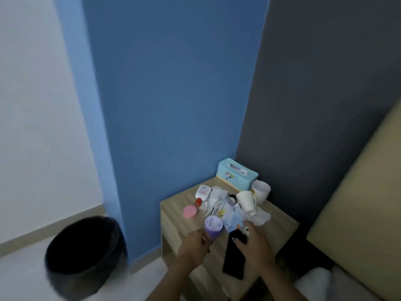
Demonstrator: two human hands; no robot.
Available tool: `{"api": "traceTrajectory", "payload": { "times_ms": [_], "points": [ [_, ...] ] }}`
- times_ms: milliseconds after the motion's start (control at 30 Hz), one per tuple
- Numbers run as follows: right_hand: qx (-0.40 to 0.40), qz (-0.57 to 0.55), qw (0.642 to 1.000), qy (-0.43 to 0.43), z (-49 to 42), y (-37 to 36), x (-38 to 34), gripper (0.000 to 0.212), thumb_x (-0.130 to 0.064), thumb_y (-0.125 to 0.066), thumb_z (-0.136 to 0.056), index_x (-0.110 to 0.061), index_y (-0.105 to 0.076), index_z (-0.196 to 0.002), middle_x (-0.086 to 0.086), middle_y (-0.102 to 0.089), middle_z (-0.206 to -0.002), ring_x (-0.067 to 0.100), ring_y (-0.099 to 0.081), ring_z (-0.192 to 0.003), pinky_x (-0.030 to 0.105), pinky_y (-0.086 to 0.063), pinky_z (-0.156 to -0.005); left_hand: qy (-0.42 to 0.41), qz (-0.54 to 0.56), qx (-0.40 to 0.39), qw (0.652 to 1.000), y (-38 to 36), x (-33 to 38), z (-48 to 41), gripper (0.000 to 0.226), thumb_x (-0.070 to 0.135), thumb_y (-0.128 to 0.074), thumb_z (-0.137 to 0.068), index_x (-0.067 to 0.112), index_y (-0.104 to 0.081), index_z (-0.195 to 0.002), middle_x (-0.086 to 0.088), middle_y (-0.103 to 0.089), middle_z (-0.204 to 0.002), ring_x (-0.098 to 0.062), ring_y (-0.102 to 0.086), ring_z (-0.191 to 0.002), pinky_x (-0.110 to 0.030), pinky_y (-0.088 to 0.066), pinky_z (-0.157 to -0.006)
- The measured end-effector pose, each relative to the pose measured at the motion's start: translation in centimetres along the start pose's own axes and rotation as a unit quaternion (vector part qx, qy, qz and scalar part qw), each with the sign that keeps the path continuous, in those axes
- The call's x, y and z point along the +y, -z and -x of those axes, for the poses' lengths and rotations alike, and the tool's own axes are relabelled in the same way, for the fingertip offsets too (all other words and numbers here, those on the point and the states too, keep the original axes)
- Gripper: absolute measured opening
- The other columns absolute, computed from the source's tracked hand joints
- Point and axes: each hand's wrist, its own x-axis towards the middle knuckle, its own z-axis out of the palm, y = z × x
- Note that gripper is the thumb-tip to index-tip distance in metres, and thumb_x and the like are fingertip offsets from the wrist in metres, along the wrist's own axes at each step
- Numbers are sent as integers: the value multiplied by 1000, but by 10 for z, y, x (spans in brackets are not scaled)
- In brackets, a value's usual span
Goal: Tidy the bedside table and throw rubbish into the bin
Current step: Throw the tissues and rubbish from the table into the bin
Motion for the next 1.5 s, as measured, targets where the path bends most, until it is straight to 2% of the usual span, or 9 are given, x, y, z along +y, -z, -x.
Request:
{"api": "traceTrajectory", "payload": {
  "times_ms": [67, 200, 500, 667, 767, 933, 1067, 1300, 1500],
  "points": [
    [-18, -5, 1000, 13, 25, -1, 7, 57, -37, -70, -80, -24, -46, -131, 3, -52, -129, 21, -51, -121, 30, -44, -97, 23, 11, -6, 1000, -8, 3, 31, 12, 20, -52, -90, 24, -57, -80, 2, -65, -71, 4, -48, -45, -18, -42, -50],
    [-41, -8, 999, 21, 52, 4, 16, 63, -36, -73, -77, -23, -46, -133, 0, -50, -136, 18, -49, -125, 33, -44, -102, 38, -14, -14, 999, -8, 11, 60, 10, 18, -51, -91, 20, -60, -88, -3, -67, -80, -2, -51, -49, -24, -48, -58],
    [-26, -18, 999, 37, 58, 9, 34, 57, -32, -71, -80, -23, -46, -131, 2, -51, -132, 20, -49, -123, 31, -44, -98, 51, -23, -29, 998, -28, 13, 60, 13, 18, -49, -94, 13, -61, -94, -3, -68, -83, -7, -59, -57, -17, -48, -54],
    [-38, 0, 999, 10, 45, 7, 58, 49, -36, -64, -83, -27, -46, -127, -1, -53, -127, 19, -49, -120, 30, -44, -93, 37, -45, -26, 998, -53, 17, 39, 16, 17, -49, -90, 16, -64, -92, -5, -71, -94, -17, -66, -79, -32, -55, -77],
    [-22, -12, 1000, 2, 21, 8, 68, 42, -38, -62, -84, -30, -48, -122, -3, -55, -122, 18, -52, -117, 32, -46, -93, 5, -86, -6, 996, -62, 25, 18, 19, 19, -50, -89, 17, -64, -100, -4, -64, -104, -18, -61, -94, -30, -51, -83],
    [41, -57, 997, -22, -49, 23, 62, 48, -38, -63, -84, -23, -49, -128, 4, -58, -124, 22, -56, -112, 31, -47, -86, -43, -138, 4, 989, -77, 43, -39, 46, 31, -34, -89, 19, -49, -130, -1, -46, -134, -25, -50, -122, -32, -44, -97],
    [94, -59, 994, -18, -108, 25, 51, 45, -36, -65, -83, -23, -51, -124, 4, -59, -120, 22, -58, -107, 30, -47, -76, -62, -151, -22, 986, -82, 61, -90, 67, 34, -49, -90, 15, -24, -148, -4, -26, -156, -24, -28, -142, -34, -27, -115],
    [102, -27, 991, -77, -179, -10, 47, 47, -35, -63, -83, -15, -49, -123, 16, -54, -120, 34, -53, -110, 40, -48, -84, -69, -238, -76, 966, -112, 43, -155, 97, 55, -55, -82, 11, -2, -151, -17, -6, -159, -33, -5, -148, -49, -4, -121],
    [104, -2, 987, -120, -198, -35, 60, 54, -37, -67, -79, -10, -48, -122, 19, -56, -121, 38, -55, -111, 41, -47, -84, -56, -237, -69, 967, -123, 27, -164, 95, 57, -46, -87, 3, 2, -149, -27, -1, -156, -41, -4, -146, -50, -5, -119]
  ]
}}
